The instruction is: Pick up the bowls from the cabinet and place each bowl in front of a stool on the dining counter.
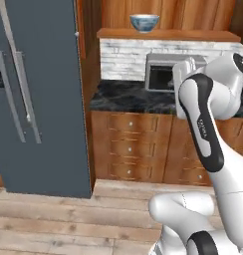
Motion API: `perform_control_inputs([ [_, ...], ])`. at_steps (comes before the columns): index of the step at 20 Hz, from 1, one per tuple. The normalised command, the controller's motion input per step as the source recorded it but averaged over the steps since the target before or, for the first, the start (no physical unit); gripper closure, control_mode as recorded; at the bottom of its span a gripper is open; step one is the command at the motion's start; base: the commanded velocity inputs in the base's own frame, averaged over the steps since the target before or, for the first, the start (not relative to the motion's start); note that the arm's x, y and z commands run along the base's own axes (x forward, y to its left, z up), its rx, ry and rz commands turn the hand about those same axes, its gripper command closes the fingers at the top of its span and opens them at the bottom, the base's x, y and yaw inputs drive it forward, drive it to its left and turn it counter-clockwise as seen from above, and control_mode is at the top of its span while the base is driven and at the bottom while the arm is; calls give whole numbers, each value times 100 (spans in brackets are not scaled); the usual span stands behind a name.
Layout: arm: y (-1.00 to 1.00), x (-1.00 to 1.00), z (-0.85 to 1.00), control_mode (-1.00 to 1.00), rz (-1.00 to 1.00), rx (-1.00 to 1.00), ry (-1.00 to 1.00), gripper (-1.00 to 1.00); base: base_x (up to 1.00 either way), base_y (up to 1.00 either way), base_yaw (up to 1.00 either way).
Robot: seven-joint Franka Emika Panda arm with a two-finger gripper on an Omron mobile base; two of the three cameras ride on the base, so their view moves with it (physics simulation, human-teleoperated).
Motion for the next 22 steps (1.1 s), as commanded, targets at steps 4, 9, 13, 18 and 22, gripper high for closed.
perform_control_inputs([
  [4,0,0,0,100,0,0,0,-100,62,62,-76],
  [9,0,0,0,100,0,0,0,-100,95,32,-45],
  [13,0,0,0,100,0,0,0,-100,100,0,-5],
  [18,0,0,0,100,0,0,0,-100,100,6,-4],
  [22,0,0,0,100,0,0,0,-100,100,18,-1],
])
